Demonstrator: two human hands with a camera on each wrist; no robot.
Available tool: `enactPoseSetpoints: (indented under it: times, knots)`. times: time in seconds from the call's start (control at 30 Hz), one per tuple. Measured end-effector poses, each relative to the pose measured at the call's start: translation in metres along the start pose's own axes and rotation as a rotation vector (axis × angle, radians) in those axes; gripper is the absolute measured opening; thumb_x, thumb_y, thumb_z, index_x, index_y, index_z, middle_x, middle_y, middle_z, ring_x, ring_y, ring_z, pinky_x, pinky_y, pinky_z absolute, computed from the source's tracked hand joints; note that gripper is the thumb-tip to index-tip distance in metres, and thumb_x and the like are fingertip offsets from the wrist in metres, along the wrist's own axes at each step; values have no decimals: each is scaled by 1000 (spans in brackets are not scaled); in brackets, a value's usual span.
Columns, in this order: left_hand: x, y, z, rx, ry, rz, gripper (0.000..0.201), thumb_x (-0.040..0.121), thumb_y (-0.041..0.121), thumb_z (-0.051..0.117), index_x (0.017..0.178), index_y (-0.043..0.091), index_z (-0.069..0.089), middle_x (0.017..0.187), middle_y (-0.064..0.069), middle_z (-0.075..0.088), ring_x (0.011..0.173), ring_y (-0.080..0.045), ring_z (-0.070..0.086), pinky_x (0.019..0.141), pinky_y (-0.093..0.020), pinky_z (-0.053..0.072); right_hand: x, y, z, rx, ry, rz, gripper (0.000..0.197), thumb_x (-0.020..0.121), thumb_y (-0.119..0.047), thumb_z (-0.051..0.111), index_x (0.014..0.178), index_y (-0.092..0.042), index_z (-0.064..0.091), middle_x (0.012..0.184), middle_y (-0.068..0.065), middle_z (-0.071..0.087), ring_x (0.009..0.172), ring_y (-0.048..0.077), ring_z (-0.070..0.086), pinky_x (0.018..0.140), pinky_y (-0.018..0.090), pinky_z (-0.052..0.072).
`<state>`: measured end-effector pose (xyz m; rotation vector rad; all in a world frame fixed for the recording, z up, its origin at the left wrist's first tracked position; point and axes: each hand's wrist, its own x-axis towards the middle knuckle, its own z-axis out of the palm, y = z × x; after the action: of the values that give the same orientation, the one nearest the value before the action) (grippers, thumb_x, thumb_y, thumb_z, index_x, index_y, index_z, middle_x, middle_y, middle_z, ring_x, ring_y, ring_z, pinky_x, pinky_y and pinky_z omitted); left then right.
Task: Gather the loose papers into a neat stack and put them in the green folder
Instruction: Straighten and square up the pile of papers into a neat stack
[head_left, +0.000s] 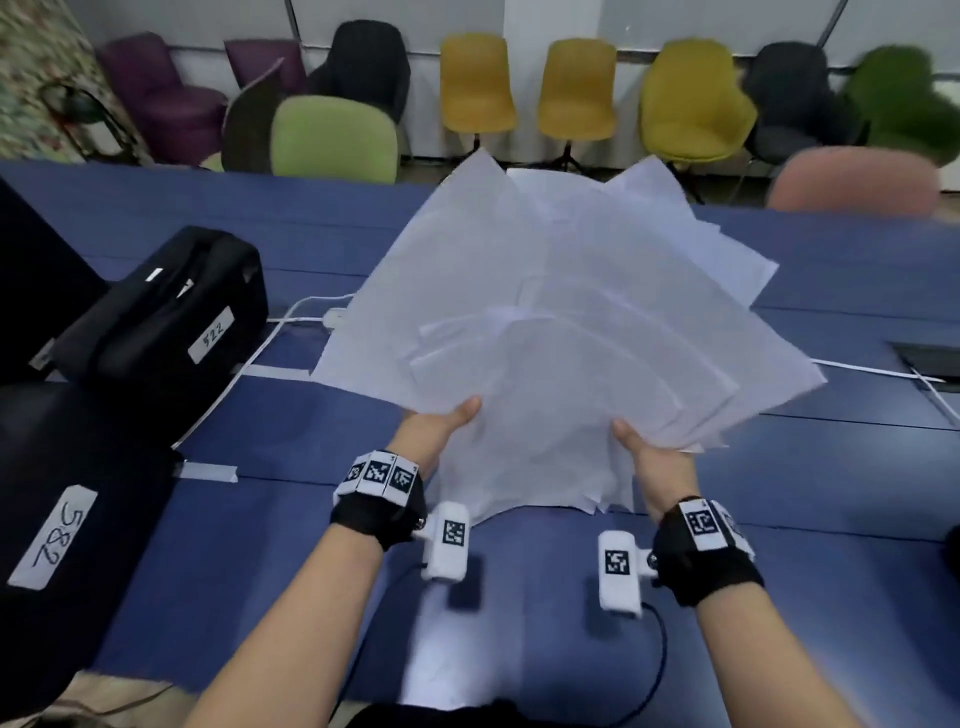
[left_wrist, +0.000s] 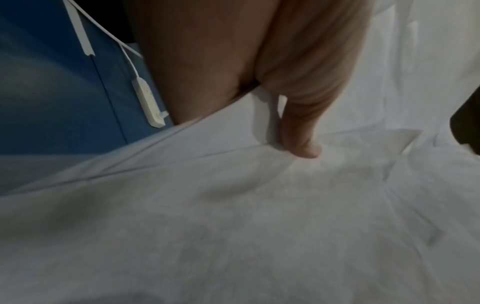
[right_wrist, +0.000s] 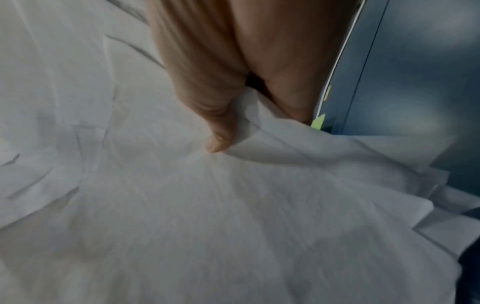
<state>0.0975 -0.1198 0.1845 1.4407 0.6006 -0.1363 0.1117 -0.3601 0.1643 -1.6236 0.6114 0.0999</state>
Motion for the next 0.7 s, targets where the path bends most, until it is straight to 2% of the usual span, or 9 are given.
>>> enactPoseSetpoints:
  times: [0.07,0.13,0.17,0.23,0.33,0.43,0.53,0.6,0.7]
  knots:
    - [-3,12,2,35,-4,2,63,79,37,72,128,3,51,117,2,57,99,-14,51,85,-20,36,2,-17,-2,-15,20,-19,64,83,-44,66,126,3,55,130,16,57,114,23,55,67,10,30]
    - [-6,26,-1,53,-37,18,59,75,39,75,124,11,59,115,9,58,102,-10,52,89,-18,35,5,-33,-8,-23,21,-92,69,78,-55,65,125,-5,59,130,14,58,118,21,56,83,13,35]
    - [-8,33,-3,79,-55,40,55,74,37,76,122,13,62,111,11,59,102,-8,53,90,-18,35,8,-38,-14,-5,-4,-136,63,76,-51,69,122,-8,62,127,10,61,113,18,59,88,13,39]
    - [-10,37,-10,86,-38,80,43,71,29,80,110,17,67,100,13,64,97,-8,59,91,-21,37,10,-43,-25,55,-59,-157,46,75,-34,77,115,-12,65,118,2,65,92,10,63,74,5,45]
    - [-13,29,-15,41,-25,60,32,72,20,79,97,27,61,86,19,61,105,-8,56,92,-22,35,6,-26,-31,-10,-155,-61,45,76,-23,77,116,-7,63,109,-1,62,92,12,57,81,18,41]
    - [-12,16,-17,105,-38,1,50,73,25,79,118,22,56,106,8,56,110,-10,47,92,-22,31,15,-2,-29,-34,-187,-5,50,74,-17,78,120,-4,63,112,-1,65,90,7,62,77,15,45]
    - [3,10,-25,61,-61,-103,78,42,46,91,109,14,66,121,3,62,123,-17,51,94,-26,36,26,4,-35,18,-198,17,54,66,-15,83,116,-4,65,109,4,71,75,-4,70,56,6,49]
    - [15,2,-26,51,-70,-119,89,33,50,92,111,16,67,119,5,66,120,-14,54,97,-25,37,29,1,-38,40,-239,36,61,58,-21,86,114,-4,67,107,3,72,87,5,70,64,12,49]
    - [11,3,-10,47,-60,-30,84,47,49,89,121,20,61,121,6,65,116,-14,57,102,-29,38,26,-1,-26,-2,-208,30,61,64,-29,83,117,-6,62,108,-3,68,90,9,65,84,20,42]
